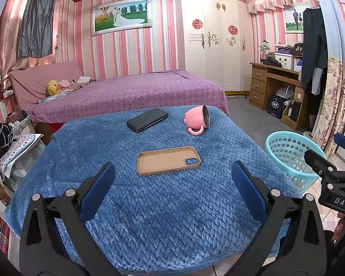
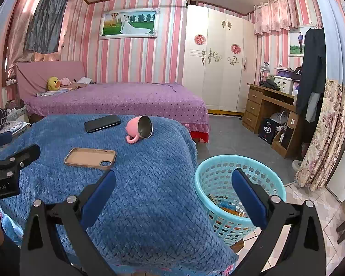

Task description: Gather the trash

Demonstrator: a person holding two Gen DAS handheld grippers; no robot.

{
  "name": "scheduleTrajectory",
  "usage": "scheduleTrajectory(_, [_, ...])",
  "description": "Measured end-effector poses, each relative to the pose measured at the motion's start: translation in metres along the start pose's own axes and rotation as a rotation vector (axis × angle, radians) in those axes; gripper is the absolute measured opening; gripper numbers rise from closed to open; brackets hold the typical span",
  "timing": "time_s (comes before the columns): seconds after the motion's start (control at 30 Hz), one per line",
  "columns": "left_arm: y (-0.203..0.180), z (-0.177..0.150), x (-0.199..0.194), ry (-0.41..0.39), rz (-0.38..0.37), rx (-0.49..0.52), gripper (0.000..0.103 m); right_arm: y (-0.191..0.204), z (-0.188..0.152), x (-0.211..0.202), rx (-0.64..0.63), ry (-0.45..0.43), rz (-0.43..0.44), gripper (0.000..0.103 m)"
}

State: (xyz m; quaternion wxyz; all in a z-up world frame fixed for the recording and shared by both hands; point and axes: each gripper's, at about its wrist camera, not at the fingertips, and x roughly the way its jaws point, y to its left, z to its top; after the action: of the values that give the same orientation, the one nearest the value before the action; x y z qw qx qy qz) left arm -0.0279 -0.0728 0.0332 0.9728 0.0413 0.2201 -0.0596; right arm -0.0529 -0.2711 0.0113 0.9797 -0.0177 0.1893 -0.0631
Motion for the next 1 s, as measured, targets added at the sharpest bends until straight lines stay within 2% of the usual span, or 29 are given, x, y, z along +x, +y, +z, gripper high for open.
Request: scheduleTrajectory(1.0, [0.01, 0.001, -0.002, 0.0, 0.011, -0.012, 0.098, 0.002, 0.003, -0.001, -0.008, -0.015, 0.006, 0.098])
